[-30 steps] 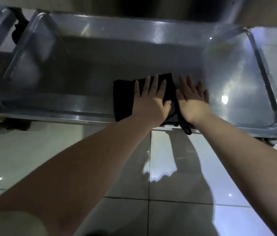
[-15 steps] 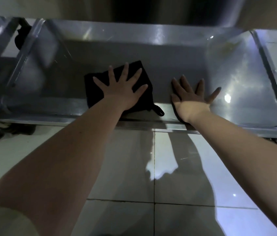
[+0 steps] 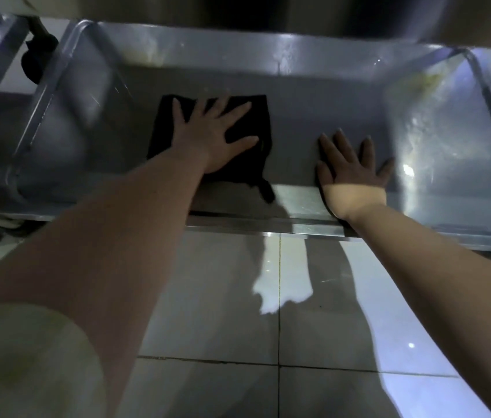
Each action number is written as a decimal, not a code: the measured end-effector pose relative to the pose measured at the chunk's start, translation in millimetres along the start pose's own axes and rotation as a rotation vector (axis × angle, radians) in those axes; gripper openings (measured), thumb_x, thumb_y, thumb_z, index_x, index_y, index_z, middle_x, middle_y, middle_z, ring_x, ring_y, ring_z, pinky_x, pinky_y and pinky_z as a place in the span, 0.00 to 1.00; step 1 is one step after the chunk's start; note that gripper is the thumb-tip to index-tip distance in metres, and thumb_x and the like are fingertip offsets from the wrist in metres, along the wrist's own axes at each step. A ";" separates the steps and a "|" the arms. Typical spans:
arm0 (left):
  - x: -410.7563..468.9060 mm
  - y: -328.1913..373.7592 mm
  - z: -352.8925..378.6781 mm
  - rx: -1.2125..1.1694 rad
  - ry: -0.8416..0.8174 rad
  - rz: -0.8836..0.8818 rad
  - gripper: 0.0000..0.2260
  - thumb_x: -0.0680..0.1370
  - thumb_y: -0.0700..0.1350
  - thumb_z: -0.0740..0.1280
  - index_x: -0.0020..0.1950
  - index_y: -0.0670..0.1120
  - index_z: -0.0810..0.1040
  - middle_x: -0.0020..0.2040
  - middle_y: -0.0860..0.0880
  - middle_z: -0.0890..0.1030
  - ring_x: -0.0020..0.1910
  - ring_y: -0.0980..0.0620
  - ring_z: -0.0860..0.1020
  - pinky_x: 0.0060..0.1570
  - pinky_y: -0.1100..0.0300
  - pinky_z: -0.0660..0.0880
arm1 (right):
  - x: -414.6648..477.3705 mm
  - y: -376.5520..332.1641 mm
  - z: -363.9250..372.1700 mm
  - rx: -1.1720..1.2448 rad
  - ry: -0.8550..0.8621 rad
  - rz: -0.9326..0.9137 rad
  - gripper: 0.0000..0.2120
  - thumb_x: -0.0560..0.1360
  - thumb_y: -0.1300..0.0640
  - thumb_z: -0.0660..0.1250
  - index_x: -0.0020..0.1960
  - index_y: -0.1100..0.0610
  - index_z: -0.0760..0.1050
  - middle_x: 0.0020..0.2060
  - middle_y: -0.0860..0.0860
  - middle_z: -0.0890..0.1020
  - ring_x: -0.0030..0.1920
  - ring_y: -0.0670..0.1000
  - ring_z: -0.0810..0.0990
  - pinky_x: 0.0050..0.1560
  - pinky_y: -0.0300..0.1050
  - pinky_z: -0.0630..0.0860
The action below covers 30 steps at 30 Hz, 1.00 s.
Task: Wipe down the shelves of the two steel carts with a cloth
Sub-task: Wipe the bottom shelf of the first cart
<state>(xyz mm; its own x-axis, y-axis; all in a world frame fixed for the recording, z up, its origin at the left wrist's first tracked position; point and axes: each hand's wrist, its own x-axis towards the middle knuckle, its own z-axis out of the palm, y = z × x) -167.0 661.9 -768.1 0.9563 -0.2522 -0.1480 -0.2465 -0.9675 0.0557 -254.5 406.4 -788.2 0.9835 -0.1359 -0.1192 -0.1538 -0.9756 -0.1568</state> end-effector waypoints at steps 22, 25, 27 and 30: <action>8.8 34.8 6.9 0.006 -0.003 0.004 0.33 0.68 0.78 0.42 0.72 0.73 0.43 0.79 0.57 0.42 0.76 0.36 0.40 0.64 0.25 0.37 | -1.0 -3.7 -1.8 0.001 -0.003 -0.013 0.26 0.80 0.45 0.49 0.77 0.38 0.49 0.78 0.39 0.49 0.78 0.59 0.43 0.70 0.72 0.38; -7.3 -36.7 6.2 -0.021 0.023 -0.192 0.33 0.68 0.79 0.42 0.72 0.73 0.44 0.79 0.58 0.44 0.77 0.38 0.42 0.65 0.26 0.39 | -1.8 -6.5 -3.4 0.034 0.054 -0.012 0.24 0.80 0.46 0.53 0.76 0.41 0.58 0.77 0.42 0.56 0.77 0.60 0.51 0.70 0.70 0.43; -20.8 -73.1 6.9 -0.038 0.028 -0.268 0.33 0.68 0.79 0.42 0.72 0.73 0.44 0.79 0.58 0.45 0.77 0.38 0.42 0.66 0.27 0.40 | -4.0 -11.1 -6.1 0.025 0.163 -0.063 0.20 0.78 0.49 0.57 0.70 0.49 0.68 0.73 0.50 0.67 0.70 0.62 0.62 0.69 0.64 0.54; -30.2 -90.7 6.5 -0.028 0.036 -0.295 0.33 0.69 0.78 0.42 0.73 0.71 0.44 0.79 0.57 0.44 0.77 0.38 0.42 0.67 0.28 0.40 | -5.6 -29.9 -8.7 0.038 0.216 -0.149 0.16 0.74 0.59 0.61 0.60 0.59 0.75 0.61 0.59 0.75 0.59 0.64 0.69 0.59 0.55 0.64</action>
<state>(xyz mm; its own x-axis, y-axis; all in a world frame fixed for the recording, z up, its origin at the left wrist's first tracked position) -174.6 757.1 -775.1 0.9910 0.0408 -0.1272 0.0466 -0.9980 0.0425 -254.5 434.8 -774.3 0.9924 -0.0285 0.1193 -0.0049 -0.9810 -0.1939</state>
